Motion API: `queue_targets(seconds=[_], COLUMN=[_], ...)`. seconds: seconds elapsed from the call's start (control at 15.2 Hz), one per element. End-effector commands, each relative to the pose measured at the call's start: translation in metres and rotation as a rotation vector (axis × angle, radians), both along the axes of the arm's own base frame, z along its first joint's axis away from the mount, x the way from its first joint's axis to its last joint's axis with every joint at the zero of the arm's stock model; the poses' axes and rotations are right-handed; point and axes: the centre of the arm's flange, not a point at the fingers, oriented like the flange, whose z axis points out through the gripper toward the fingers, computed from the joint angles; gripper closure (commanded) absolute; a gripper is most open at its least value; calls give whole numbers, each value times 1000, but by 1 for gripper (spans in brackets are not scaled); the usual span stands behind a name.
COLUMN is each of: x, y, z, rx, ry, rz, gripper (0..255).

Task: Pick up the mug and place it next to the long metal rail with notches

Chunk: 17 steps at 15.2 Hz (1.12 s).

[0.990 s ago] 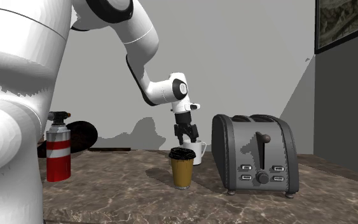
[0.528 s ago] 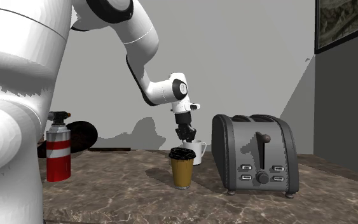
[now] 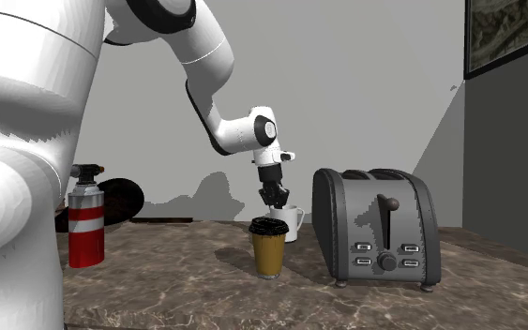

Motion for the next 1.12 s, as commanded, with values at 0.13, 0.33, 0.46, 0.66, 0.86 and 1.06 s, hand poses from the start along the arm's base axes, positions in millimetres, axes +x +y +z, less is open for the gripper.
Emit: queue_targets(seconds=[0.13, 0.33, 0.46, 0.66, 0.86, 1.06], x=[0, 0, 0, 0, 0, 0], y=[0, 0, 0, 0, 0, 0], z=[18, 34, 45, 61, 77, 92], rx=[0, 0, 0, 0, 0, 0], ry=[0, 0, 0, 0, 0, 0], rz=[0, 0, 0, 0, 0, 0], gripper=[255, 255, 255, 255, 255, 255])
